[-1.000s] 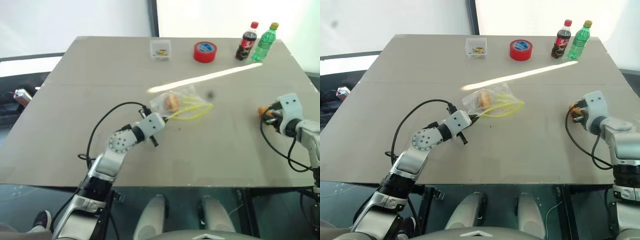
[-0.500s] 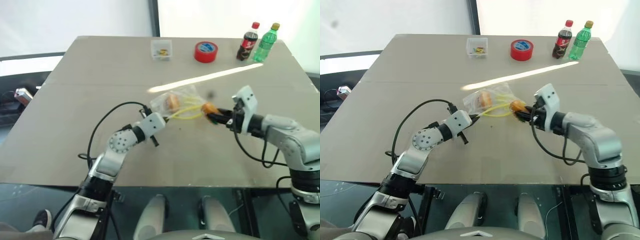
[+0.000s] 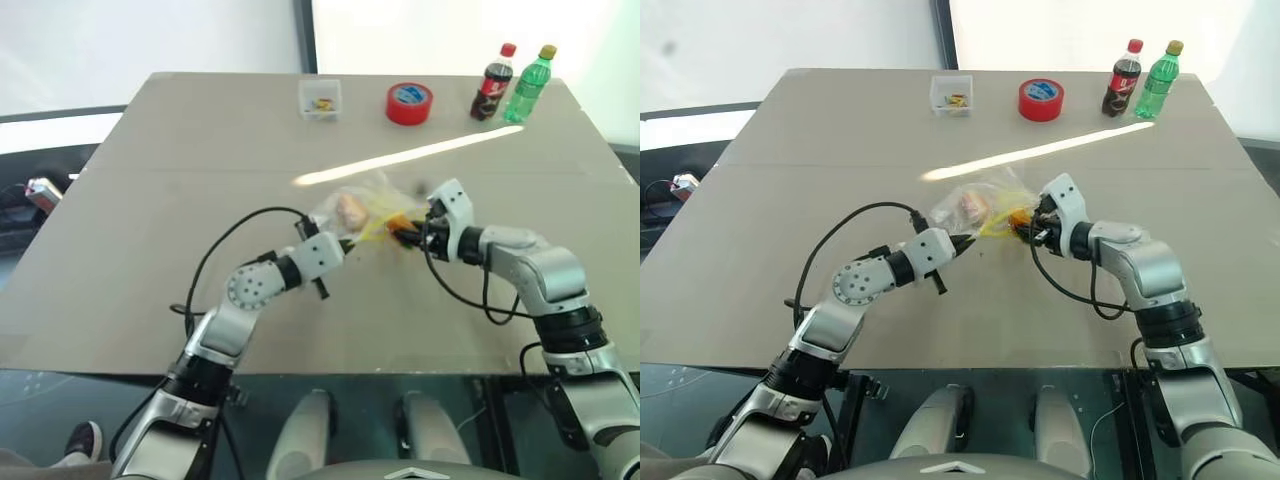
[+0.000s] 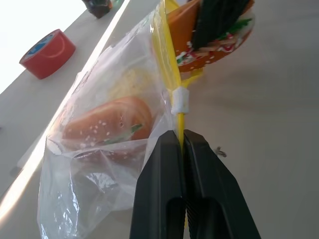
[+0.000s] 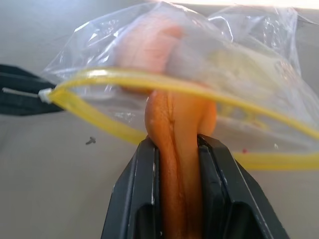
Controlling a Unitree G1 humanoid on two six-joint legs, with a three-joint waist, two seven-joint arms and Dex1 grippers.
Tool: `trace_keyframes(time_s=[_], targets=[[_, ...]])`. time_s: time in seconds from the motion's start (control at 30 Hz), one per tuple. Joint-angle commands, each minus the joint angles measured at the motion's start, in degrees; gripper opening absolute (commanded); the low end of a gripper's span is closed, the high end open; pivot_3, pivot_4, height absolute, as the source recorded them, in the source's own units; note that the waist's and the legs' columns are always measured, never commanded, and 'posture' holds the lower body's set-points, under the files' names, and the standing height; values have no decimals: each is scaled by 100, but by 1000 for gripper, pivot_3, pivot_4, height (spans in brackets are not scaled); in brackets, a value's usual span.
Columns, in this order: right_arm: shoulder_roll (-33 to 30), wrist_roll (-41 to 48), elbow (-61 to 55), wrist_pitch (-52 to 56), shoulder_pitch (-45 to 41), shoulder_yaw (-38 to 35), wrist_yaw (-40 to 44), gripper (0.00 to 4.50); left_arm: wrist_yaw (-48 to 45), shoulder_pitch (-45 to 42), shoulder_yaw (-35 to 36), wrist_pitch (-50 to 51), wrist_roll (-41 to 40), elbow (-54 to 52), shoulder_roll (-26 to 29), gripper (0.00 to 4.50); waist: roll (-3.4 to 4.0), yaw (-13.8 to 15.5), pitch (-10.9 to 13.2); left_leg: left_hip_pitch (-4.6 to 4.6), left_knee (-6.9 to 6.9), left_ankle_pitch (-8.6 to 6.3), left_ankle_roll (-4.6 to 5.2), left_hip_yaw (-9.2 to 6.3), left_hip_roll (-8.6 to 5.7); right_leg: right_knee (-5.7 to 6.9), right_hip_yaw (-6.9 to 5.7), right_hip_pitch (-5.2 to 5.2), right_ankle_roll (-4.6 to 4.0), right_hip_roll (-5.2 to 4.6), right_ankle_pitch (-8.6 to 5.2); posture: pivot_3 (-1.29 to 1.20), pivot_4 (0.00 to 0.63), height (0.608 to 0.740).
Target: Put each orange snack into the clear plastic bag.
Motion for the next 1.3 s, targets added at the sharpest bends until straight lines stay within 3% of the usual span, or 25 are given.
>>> trace_keyframes(time_s=[0.03,0.17,0.33,0.47,0.53,0.6,0.63,0.7,0.93,1.03,1.17,1.3], targets=[[-22,5,-99,-60,-172,-87,53,874,-58,-18,8,-260,46,-217,142,0,0,3,0,0,0,0,0,-1,0,0,0,0,0,0,0,0,150,740],[82,-52,137,-31,-274,-197,-117,874,-143,-50,-26,-491,6,-144,196,0,0,9,0,0,0,0,0,-1,-1,0,0,0,0,-1,0,0,150,740],[854,-246,1103,-608,-636,-609,-993,874,-204,-80,-77,-604,-25,-74,122,0,1,-30,0,4,-1,0,0,1,1,3,1,-1,0,2,0,0,150,740],[1042,-659,1373,-1211,-708,-258,-961,874,-159,-105,-63,-603,-6,-10,62,0,1,-52,0,-2,-2,0,0,2,-1,4,2,-8,-1,1,0,0,150,740],[1025,-772,1332,-1365,-638,-71,-771,1476,-54,-105,-10,-525,-4,0,-1,0,1,-55,0,-3,-2,0,0,2,-3,3,2,-8,0,0,0,0,150,740],[907,-849,1145,-1449,-490,122,-504,1996,-22,-100,22,-482,-25,1,-34,0,1,-65,0,-3,-2,0,0,2,-3,3,2,-8,0,-1,1,0,150,740],[835,-844,1003,-1433,-410,162,-400,2740,-15,-78,40,-454,-61,-14,-52,0,1,-68,0,-3,-2,0,0,1,-3,4,2,-8,0,0,1,0,150,740],[641,-738,638,-1311,-243,179,-128,3413,-5,-26,60,-411,-95,-62,-70,0,1,-71,0,-3,-3,0,0,0,-2,5,1,-8,0,1,0,0,150,740],[-361,-59,-866,-681,377,-274,677,3413,64,98,112,-287,-76,-167,-99,0,1,-100,0,-3,-2,0,0,-3,0,5,0,-7,0,1,0,0,150,740],[-1078,-33,-1276,-910,720,-263,1266,3413,96,98,129,-261,-85,-168,-104,0,1,-94,0,-2,-2,0,1,-2,-1,3,0,-4,1,0,0,0,150,740],[-1893,-1088,-711,-1595,669,221,1243,3413,70,83,126,-275,-107,-123,-90,0,1,-111,0,2,2,0,1,2,0,-1,0,2,2,-1,-1,0,150,740],[-1747,-1997,264,-2431,173,578,653,3413,76,66,111,-277,-113,-88,-114,0,1,-140,0,8,2,0,1,6,3,0,1,3,2,1,-1,0,150,740]])
